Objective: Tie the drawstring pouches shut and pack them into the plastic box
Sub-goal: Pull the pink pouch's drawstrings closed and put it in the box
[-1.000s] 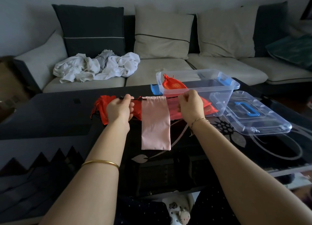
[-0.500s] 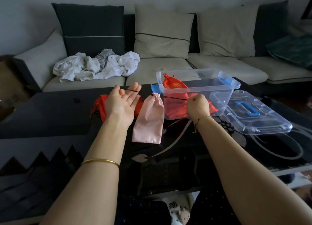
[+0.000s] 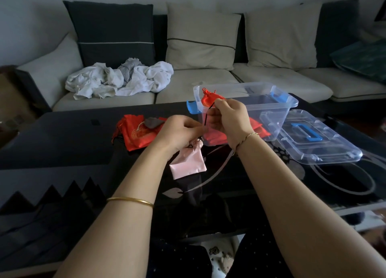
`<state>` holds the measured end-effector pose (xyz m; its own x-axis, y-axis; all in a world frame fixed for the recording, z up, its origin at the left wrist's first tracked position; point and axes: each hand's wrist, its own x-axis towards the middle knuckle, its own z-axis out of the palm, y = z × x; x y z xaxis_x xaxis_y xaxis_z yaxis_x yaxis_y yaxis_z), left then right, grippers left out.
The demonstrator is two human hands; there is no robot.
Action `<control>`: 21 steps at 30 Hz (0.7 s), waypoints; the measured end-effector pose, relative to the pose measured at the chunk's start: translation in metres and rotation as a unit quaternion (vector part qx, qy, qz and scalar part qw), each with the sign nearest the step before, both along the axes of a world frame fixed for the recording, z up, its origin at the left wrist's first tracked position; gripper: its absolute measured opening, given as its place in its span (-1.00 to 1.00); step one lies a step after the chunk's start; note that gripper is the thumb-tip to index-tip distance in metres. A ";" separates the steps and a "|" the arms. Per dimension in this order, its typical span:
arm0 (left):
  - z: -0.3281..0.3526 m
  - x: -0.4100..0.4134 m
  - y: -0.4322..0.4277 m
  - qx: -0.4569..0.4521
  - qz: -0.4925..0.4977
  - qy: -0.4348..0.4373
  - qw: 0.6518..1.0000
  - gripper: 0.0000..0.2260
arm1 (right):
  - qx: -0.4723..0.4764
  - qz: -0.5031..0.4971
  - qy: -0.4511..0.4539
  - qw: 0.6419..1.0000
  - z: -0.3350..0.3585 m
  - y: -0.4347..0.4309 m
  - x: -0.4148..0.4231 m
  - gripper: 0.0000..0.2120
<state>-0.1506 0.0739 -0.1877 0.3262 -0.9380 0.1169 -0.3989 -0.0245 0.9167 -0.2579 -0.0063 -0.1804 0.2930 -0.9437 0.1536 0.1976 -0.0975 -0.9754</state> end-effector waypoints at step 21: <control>-0.010 0.011 -0.010 -0.015 0.077 0.145 0.986 -0.87 | -0.157 0.107 0.257 0.947 -0.007 0.010 -0.008 -0.89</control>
